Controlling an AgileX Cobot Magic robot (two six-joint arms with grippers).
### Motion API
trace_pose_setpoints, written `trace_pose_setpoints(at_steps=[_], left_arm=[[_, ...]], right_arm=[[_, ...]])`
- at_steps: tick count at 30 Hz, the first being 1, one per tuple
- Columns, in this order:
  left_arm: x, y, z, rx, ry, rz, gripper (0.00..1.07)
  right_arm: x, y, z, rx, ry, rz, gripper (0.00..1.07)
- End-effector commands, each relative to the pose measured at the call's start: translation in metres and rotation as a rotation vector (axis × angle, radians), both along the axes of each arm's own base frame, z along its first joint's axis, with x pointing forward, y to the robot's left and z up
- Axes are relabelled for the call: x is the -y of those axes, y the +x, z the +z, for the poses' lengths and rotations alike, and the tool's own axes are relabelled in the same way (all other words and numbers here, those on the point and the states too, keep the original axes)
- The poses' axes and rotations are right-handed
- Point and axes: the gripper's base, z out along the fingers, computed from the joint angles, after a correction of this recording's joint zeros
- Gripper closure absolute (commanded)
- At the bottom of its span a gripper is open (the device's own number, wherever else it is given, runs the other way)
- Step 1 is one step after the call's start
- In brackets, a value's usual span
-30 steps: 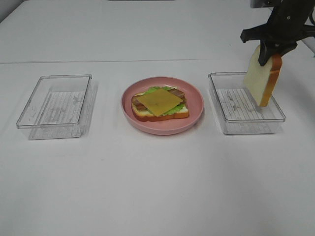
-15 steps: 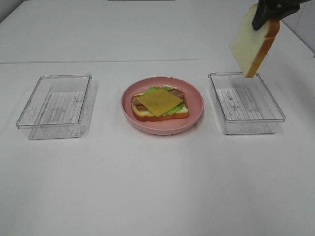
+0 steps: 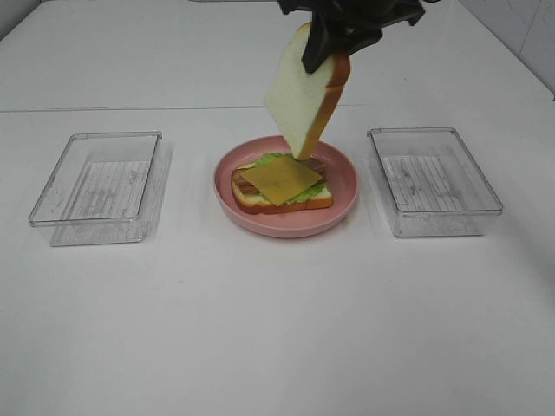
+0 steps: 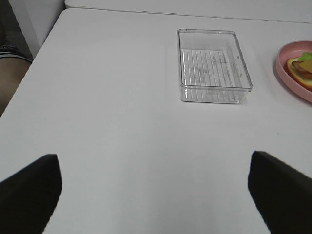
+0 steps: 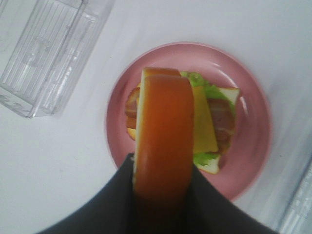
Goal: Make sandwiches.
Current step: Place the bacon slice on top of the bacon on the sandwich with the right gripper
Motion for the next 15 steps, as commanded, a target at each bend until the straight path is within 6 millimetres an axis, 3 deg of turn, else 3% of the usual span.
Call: trace_pose_setpoints(at_steps=[1,5,7,15], left_arm=[[0.0,0.0,0.001,0.011,0.0,-0.003,0.1],[0.0,0.0,0.001,0.011,0.0,-0.003,0.1],[0.0,0.0,0.001,0.011,0.0,-0.003,0.1],[0.0,0.0,0.001,0.011,0.0,-0.003,0.1]], right_arm=[[-0.019,-0.002,-0.01,-0.008,0.029,0.035,1.07],[-0.031,-0.002,-0.023,-0.035,0.036,0.052,1.07],[-0.04,0.002,-0.04,-0.061,0.066,0.046,1.07],[-0.046,0.011,-0.069,-0.101,0.072,0.028,1.07]])
